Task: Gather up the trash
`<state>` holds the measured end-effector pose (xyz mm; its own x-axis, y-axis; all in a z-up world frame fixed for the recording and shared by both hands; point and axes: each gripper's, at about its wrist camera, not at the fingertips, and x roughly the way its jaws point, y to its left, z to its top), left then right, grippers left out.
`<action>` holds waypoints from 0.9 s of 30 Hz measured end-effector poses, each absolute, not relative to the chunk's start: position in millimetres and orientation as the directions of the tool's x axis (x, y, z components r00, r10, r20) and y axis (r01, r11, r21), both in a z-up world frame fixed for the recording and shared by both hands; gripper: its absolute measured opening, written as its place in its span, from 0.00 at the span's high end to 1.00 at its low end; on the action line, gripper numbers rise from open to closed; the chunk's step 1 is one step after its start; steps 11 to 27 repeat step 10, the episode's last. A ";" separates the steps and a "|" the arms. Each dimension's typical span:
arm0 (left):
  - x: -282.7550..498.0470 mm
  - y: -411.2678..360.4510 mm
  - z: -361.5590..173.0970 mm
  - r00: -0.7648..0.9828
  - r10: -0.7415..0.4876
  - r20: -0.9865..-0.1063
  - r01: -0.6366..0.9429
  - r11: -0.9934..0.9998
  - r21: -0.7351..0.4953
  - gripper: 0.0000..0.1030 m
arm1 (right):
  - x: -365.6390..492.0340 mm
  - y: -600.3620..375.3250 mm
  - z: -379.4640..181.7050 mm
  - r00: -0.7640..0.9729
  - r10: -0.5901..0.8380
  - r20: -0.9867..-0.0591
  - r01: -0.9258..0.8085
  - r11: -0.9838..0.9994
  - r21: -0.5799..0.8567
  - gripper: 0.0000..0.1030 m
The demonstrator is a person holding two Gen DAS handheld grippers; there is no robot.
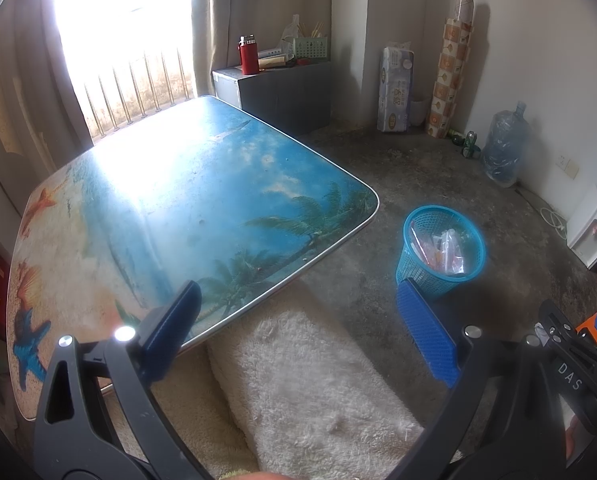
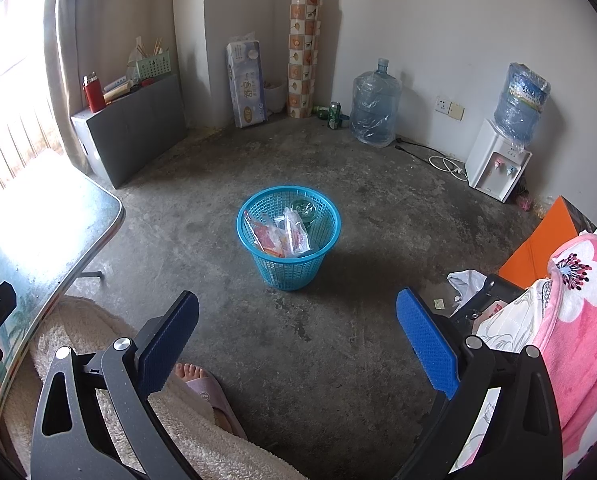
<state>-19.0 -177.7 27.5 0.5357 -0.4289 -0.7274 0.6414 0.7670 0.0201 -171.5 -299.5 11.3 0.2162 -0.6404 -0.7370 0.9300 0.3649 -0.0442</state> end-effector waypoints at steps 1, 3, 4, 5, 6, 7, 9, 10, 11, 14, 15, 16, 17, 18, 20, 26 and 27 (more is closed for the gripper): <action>-19.2 -177.9 27.6 0.536 -0.429 -0.727 0.641 0.767 0.020 0.08 | -171.5 -299.6 11.3 0.216 -0.641 -0.737 0.930 0.365 -0.044 0.06; -19.1 -178.0 27.0 0.534 -0.429 -0.728 0.642 0.766 0.020 0.08 | -171.3 -300.1 11.1 0.217 -0.640 -0.737 0.930 0.365 -0.043 0.06; -19.4 -178.4 26.7 0.534 -0.428 -0.729 0.642 0.767 0.019 0.08 | -171.3 -300.0 11.1 0.217 -0.640 -0.737 0.930 0.365 -0.043 0.06; -19.4 -178.4 26.8 0.533 -0.428 -0.729 0.642 0.766 0.020 0.08 | -171.3 -300.1 11.2 0.217 -0.641 -0.737 0.930 0.365 -0.043 0.06; -19.7 -178.5 26.5 0.533 -0.428 -0.730 0.642 0.766 0.020 0.08 | -171.4 -300.1 11.1 0.217 -0.641 -0.737 0.930 0.365 -0.043 0.06; -20.0 -178.6 26.1 0.533 -0.427 -0.731 0.641 0.767 0.020 0.08 | -171.4 -300.4 11.3 0.217 -0.640 -0.737 0.930 0.365 -0.044 0.06; -21.0 -179.3 26.3 0.533 -0.426 -0.731 0.641 0.767 0.019 0.08 | -171.6 -300.3 11.2 0.217 -0.640 -0.737 0.930 0.365 -0.043 0.06; -20.4 -178.9 26.1 0.533 -0.427 -0.731 0.641 0.767 0.019 0.08 | -171.7 -300.2 11.1 0.217 -0.640 -0.737 0.930 0.365 -0.043 0.06; -20.4 -178.9 26.1 0.533 -0.427 -0.731 0.641 0.767 0.019 0.08 | -171.7 -300.2 11.1 0.217 -0.640 -0.737 0.930 0.365 -0.043 0.06; -20.4 -178.9 26.1 0.533 -0.427 -0.731 0.641 0.767 0.019 0.08 | -171.7 -300.2 11.1 0.217 -0.640 -0.737 0.930 0.365 -0.043 0.06; -20.4 -178.9 26.1 0.533 -0.427 -0.731 0.641 0.767 0.019 0.08 | -171.7 -300.2 11.1 0.217 -0.640 -0.737 0.930 0.365 -0.043 0.06; -20.4 -178.9 26.1 0.533 -0.427 -0.731 0.641 0.767 0.019 0.08 | -171.7 -300.2 11.1 0.217 -0.640 -0.737 0.930 0.365 -0.043 0.06; -20.4 -178.9 26.1 0.533 -0.427 -0.731 0.641 0.767 0.019 0.08 | -171.7 -300.2 11.1 0.217 -0.640 -0.737 0.930 0.365 -0.043 0.06; -20.4 -178.9 26.1 0.533 -0.427 -0.731 0.641 0.767 0.019 0.08 | -171.7 -300.2 11.1 0.217 -0.640 -0.737 0.930 0.365 -0.043 0.06; -20.4 -178.9 26.1 0.533 -0.427 -0.731 0.641 0.767 0.019 0.08 | -171.7 -300.2 11.1 0.217 -0.640 -0.737 0.930 0.365 -0.043 0.06; -20.4 -178.9 26.1 0.533 -0.427 -0.731 0.641 0.767 0.019 0.08 | -171.7 -300.2 11.1 0.217 -0.640 -0.737 0.930 0.365 -0.043 0.06; -20.4 -178.9 26.1 0.533 -0.427 -0.731 0.641 0.767 0.019 0.08 | -171.7 -300.2 11.1 0.217 -0.640 -0.737 0.930 0.365 -0.043 0.06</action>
